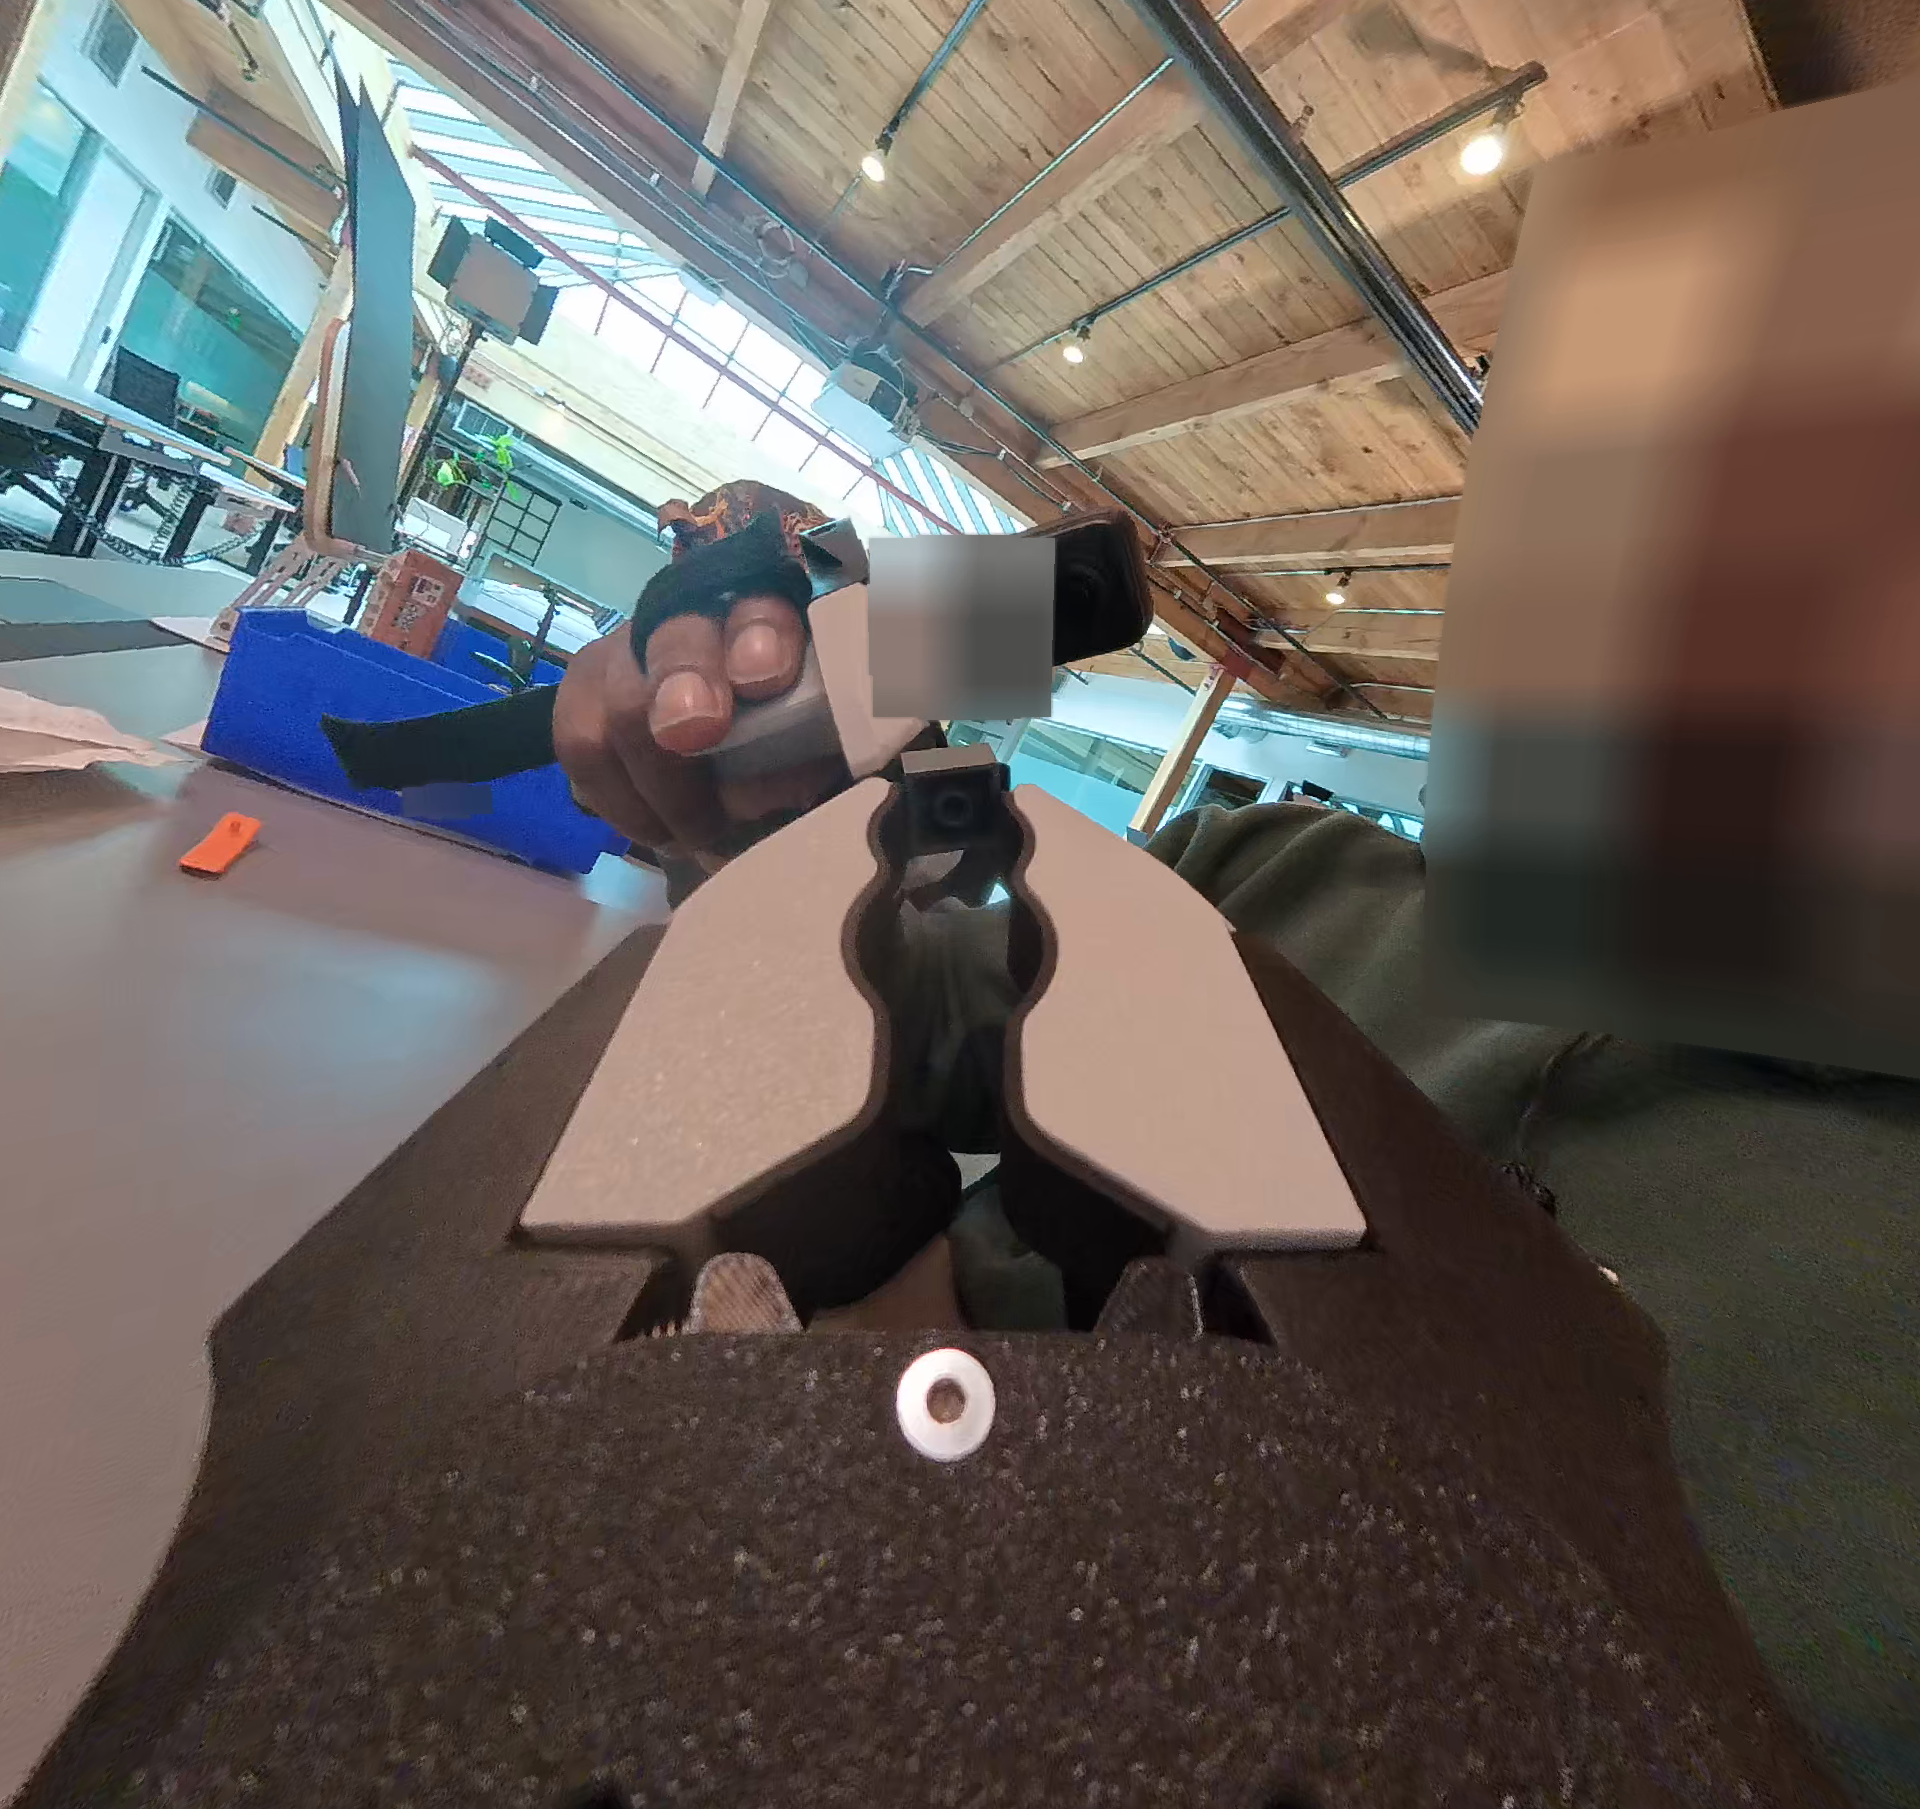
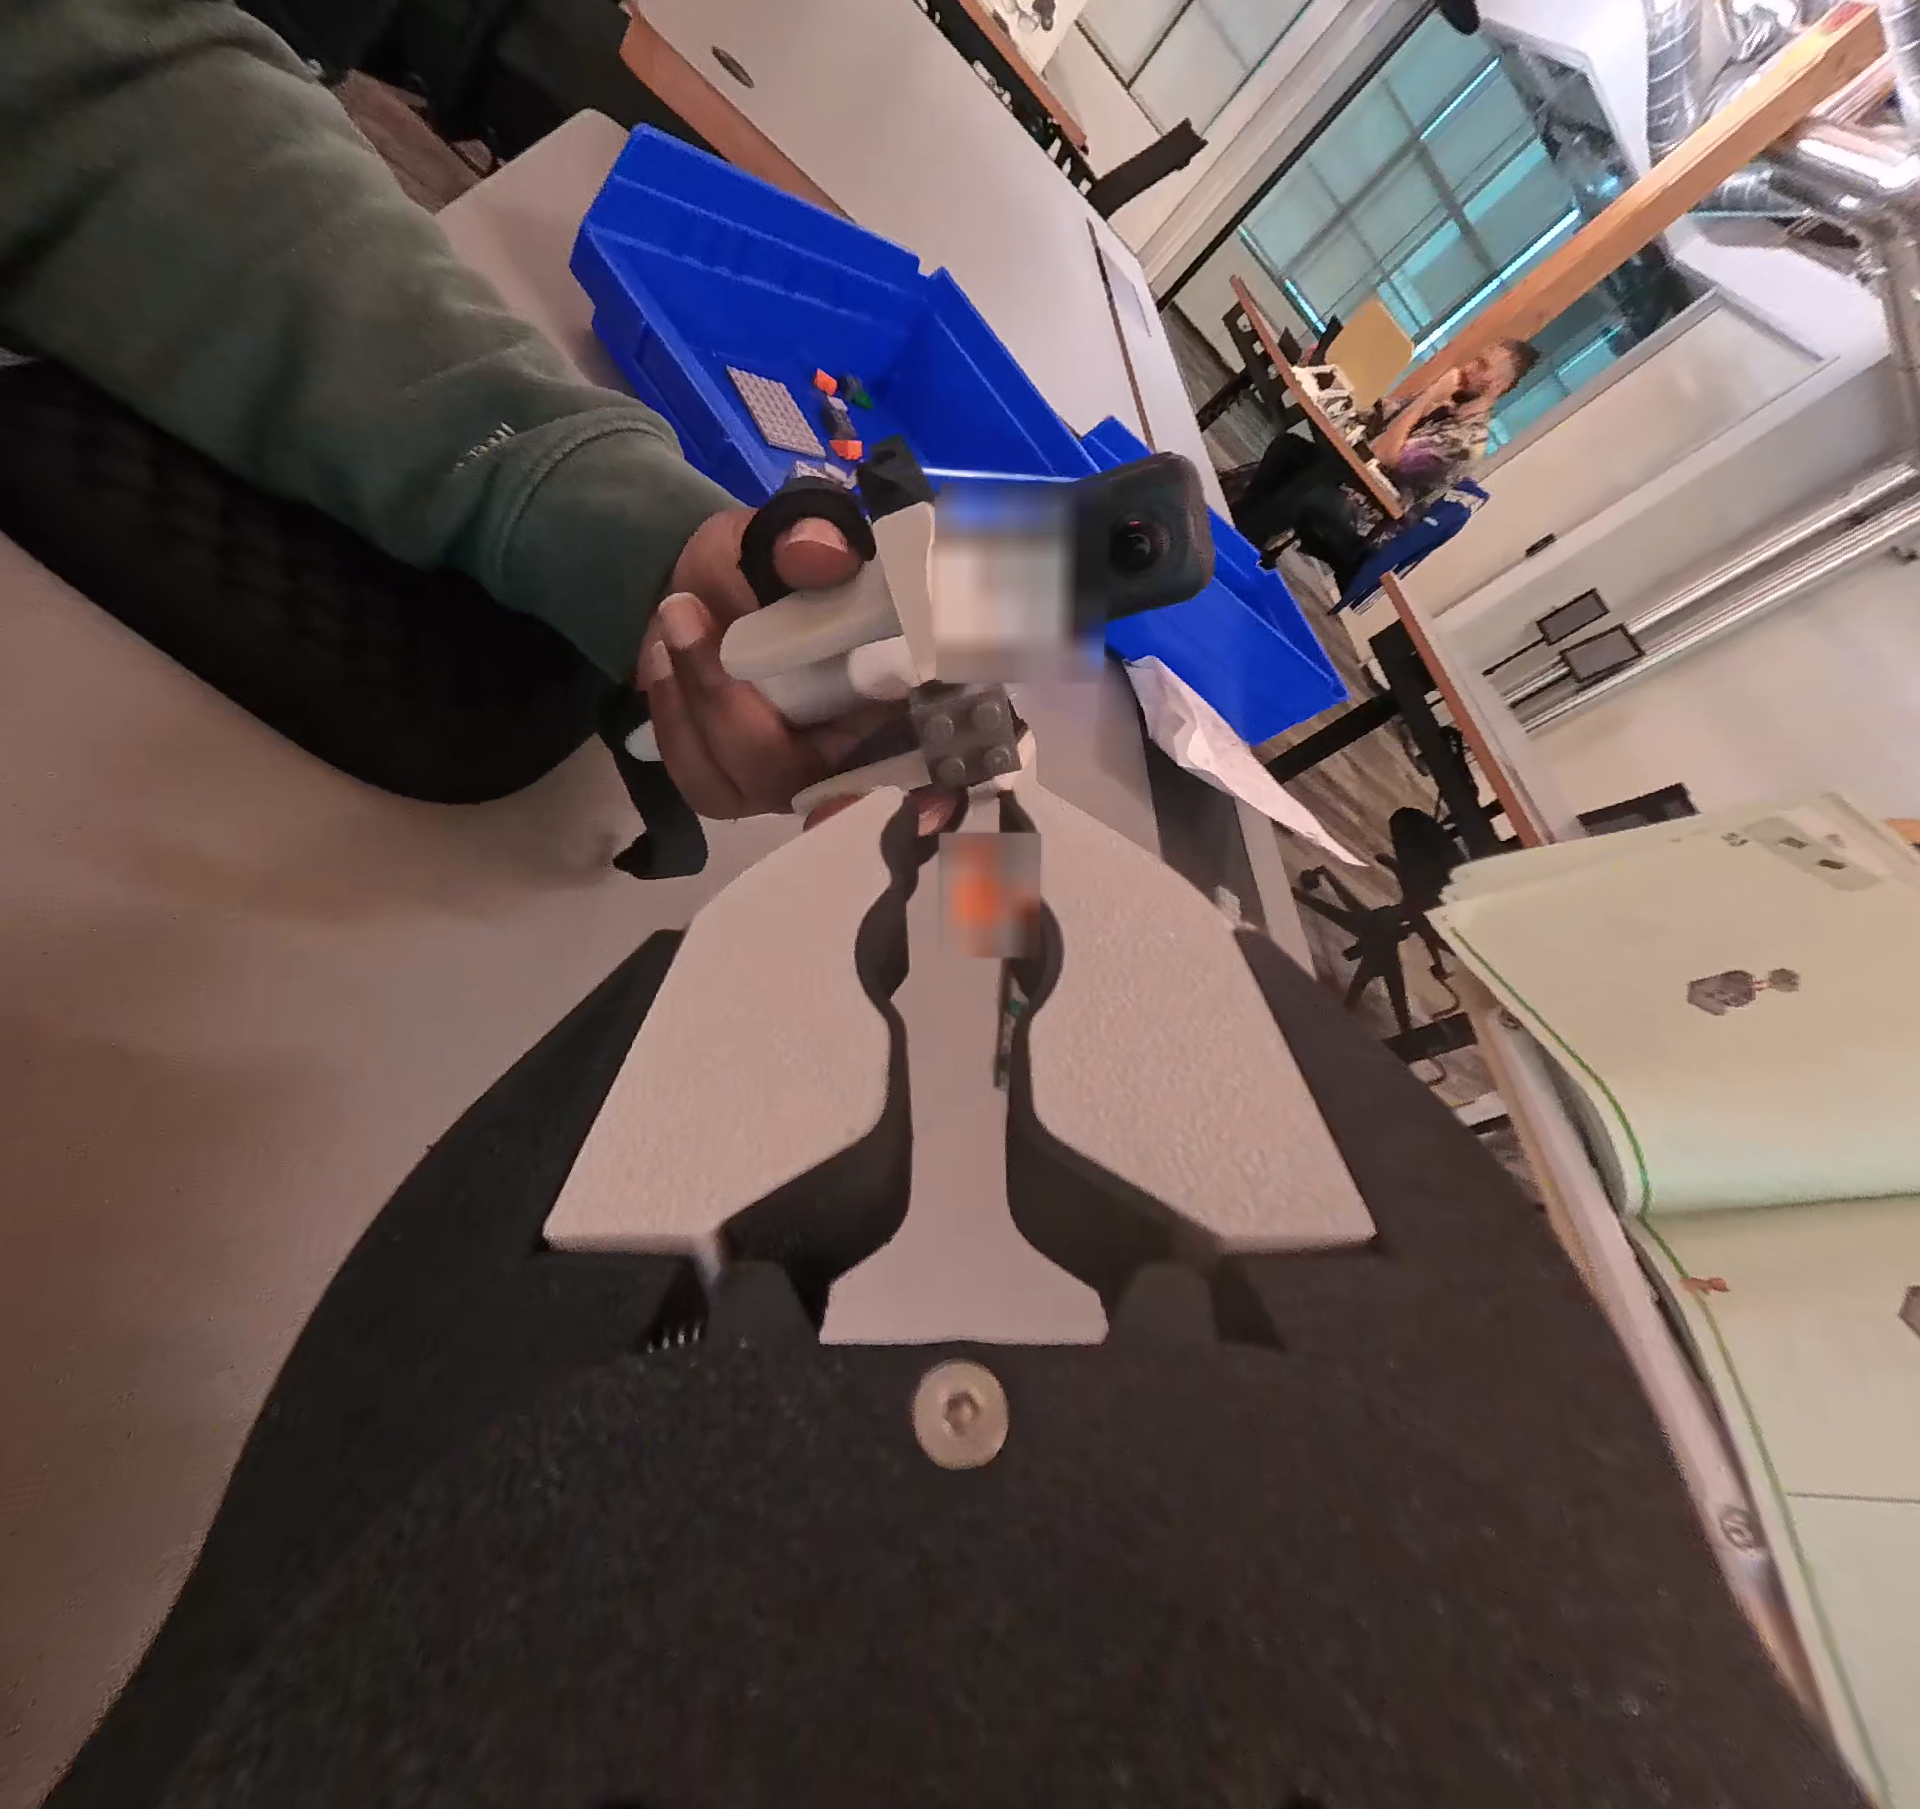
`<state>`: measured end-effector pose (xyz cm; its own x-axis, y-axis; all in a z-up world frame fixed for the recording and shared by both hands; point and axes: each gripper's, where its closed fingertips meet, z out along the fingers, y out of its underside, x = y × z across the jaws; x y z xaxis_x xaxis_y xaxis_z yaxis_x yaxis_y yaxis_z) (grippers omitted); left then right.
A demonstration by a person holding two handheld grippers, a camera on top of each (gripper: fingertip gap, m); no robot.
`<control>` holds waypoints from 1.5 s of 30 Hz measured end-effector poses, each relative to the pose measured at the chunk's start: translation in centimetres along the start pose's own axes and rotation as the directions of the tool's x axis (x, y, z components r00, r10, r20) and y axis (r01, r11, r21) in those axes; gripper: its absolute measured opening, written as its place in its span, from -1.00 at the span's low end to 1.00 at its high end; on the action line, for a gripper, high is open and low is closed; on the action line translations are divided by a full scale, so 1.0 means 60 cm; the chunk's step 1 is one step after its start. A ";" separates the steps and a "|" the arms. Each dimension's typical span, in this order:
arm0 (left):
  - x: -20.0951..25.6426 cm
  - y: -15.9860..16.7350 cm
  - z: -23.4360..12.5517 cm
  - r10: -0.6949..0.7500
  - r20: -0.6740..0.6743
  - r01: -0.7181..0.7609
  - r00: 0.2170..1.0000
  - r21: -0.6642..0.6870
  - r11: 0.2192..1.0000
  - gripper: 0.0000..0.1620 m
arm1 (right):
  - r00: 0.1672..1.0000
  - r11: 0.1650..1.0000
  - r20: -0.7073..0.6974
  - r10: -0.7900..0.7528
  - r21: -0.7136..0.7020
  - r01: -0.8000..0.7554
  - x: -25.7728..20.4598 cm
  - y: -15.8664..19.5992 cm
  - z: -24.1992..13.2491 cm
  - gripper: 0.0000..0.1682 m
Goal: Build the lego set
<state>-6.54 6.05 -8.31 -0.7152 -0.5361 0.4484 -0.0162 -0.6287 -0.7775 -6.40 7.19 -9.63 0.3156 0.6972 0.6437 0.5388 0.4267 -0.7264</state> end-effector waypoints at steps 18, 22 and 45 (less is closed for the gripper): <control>-0.053 0.028 -0.017 0.141 0.237 -0.093 0.961 -0.204 0.975 -0.71 | 0.998 0.975 0.043 0.036 -0.219 -0.025 -0.006 0.040 -0.003 -0.81; -0.132 0.075 -0.095 0.450 0.489 -0.104 0.747 -0.583 0.806 -0.67 | 0.974 0.901 0.120 0.190 -0.416 -0.124 -0.021 0.119 0.000 -0.81; -0.213 0.212 -0.154 0.630 0.451 0.089 0.632 -0.850 0.519 -0.78 | 0.792 0.554 0.300 0.533 -0.831 -0.058 -0.111 0.230 0.060 -0.81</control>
<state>-4.07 10.11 -28.03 -0.1476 -0.9890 -0.0075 -0.6661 0.1050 -0.7384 -3.87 10.53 -24.83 0.3027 0.9518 0.0505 0.9288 -0.2827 -0.2396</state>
